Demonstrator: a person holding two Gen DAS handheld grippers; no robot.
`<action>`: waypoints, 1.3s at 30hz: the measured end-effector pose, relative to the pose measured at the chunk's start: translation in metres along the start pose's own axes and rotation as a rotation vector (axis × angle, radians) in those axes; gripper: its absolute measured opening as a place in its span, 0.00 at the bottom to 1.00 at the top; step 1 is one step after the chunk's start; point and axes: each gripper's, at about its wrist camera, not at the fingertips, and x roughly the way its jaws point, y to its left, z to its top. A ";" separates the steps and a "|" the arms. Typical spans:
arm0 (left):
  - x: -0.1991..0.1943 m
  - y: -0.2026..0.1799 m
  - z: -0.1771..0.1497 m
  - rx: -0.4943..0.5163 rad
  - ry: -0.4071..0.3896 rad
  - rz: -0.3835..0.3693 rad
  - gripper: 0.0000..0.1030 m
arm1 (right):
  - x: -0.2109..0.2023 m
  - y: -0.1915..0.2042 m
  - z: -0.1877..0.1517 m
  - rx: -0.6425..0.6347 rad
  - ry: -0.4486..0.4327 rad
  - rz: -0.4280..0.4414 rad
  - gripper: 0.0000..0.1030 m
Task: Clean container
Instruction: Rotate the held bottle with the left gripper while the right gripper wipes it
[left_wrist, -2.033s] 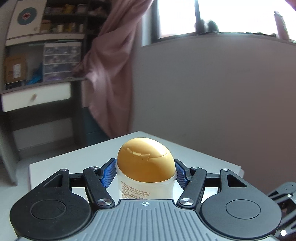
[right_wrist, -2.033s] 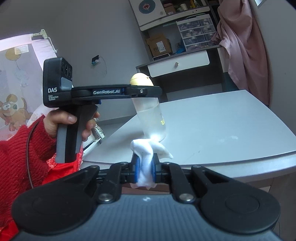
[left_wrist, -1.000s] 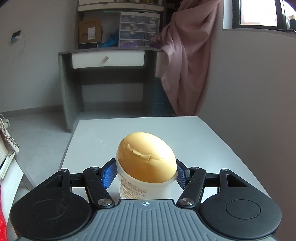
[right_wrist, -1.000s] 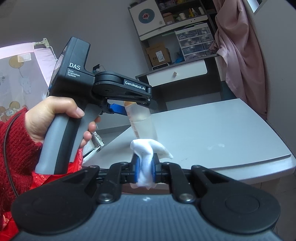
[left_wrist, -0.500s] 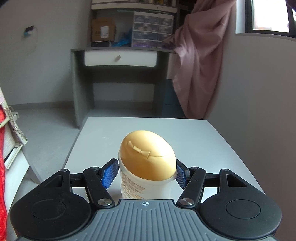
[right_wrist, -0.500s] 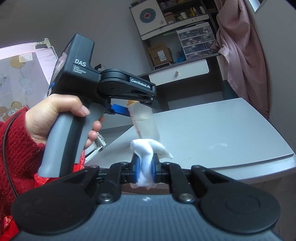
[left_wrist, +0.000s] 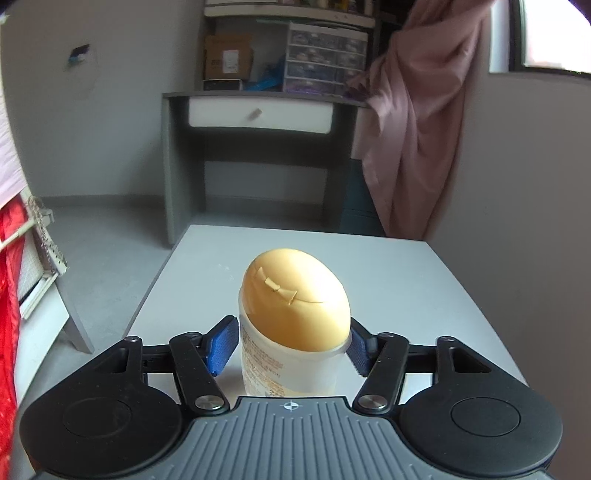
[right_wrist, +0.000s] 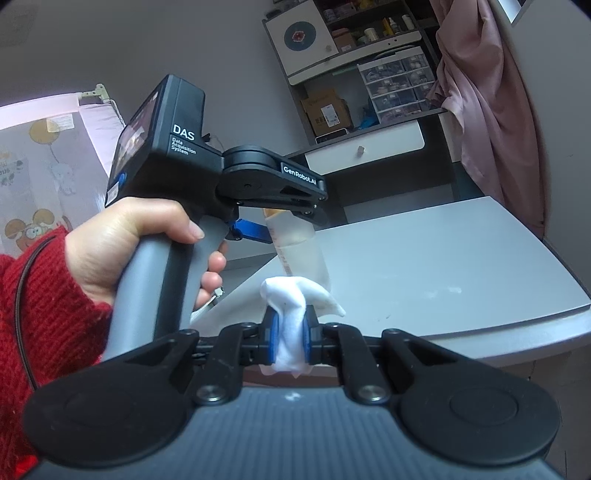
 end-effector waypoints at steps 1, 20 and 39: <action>0.001 -0.003 0.002 0.016 -0.003 -0.003 0.65 | 0.000 0.000 0.000 -0.001 0.000 -0.003 0.12; 0.033 0.106 -0.013 0.288 -0.157 -0.654 0.92 | 0.018 0.010 0.002 -0.031 0.043 -0.039 0.12; 0.112 0.119 -0.029 0.416 -0.243 -1.109 0.91 | 0.049 0.031 0.010 -0.074 0.126 -0.123 0.12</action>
